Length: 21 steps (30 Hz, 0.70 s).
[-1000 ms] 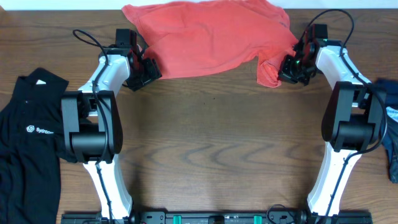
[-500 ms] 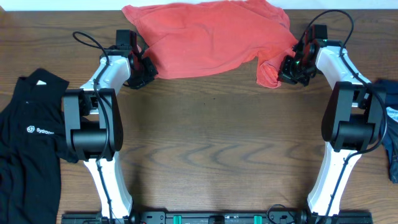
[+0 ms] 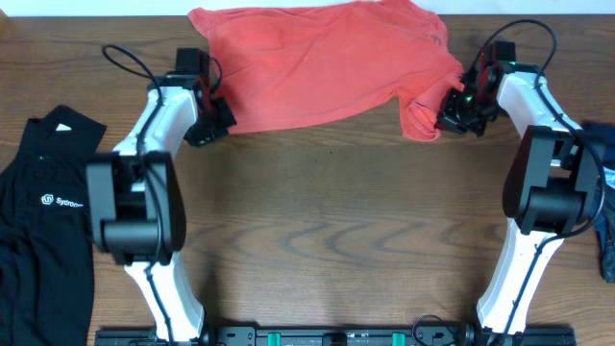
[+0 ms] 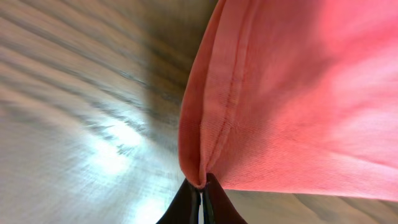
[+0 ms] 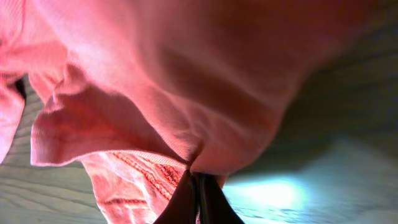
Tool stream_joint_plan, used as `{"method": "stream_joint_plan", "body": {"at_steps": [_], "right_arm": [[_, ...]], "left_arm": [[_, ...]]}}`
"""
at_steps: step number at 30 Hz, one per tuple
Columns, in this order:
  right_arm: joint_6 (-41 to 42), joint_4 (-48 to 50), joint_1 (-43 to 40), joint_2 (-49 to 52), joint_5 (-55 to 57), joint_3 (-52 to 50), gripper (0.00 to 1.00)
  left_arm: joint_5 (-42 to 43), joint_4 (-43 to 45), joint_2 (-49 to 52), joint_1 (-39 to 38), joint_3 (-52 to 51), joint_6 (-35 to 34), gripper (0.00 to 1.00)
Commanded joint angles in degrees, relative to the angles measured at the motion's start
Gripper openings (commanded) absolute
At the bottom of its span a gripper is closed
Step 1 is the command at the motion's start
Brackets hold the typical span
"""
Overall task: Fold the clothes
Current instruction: 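Pull both grippers toward the robot to straighten the T-shirt flat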
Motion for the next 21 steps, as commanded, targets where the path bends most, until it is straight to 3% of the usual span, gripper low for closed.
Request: {"method": "stream_joint_plan", "body": {"at_steps": [1,21], "right_arm": [[-1.9,-1.0,-1.1,-1.0,6.0,-1.2,0.01],[-4.4,-13.9,-1.2,-22.5,17.0,-1.2,0.01]], "left_arm": [[-3.1,-0.7,-6.2,0.1,0.1,1.4,0.06],[-4.4,-8.4,-15.2,0.1,0.1,1.4,0.06]]}}
